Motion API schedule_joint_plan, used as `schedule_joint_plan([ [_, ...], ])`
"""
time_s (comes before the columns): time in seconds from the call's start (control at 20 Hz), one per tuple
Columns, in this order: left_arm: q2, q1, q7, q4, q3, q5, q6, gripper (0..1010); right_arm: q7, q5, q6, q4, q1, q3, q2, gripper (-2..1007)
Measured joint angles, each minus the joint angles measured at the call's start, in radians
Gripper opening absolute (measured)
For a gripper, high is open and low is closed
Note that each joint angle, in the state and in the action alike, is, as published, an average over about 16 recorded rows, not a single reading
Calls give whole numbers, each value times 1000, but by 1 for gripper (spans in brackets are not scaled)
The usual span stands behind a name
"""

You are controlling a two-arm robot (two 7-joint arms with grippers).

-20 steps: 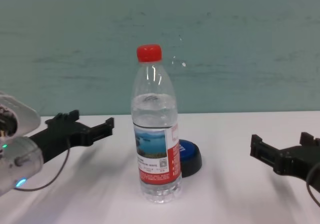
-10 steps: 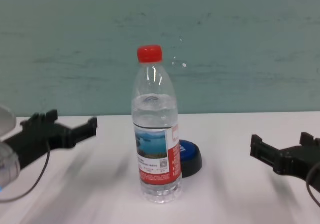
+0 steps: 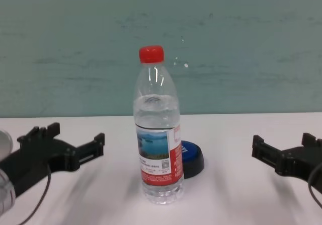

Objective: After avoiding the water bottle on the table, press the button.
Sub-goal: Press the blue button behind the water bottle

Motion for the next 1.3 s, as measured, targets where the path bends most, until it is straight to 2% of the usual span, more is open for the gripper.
schedule_joint_plan([
  [0.45, -19, 146, 26, -152, -21, 22, 28, 1000, 0, 0, 0, 0, 0, 0, 0, 1004],
  [0.75, -28, 230, 29, -223, -37, 19, 28, 1000, 0, 0, 0, 0, 0, 0, 0, 1004],
  [0.95, -29, 270, 25, -245, -45, 16, 15, 1000, 0, 0, 0, 0, 0, 0, 0, 1004],
  [1.3, -17, 305, 5, -231, -52, 8, -46, 1000, 0, 0, 0, 0, 0, 0, 0, 1004],
])
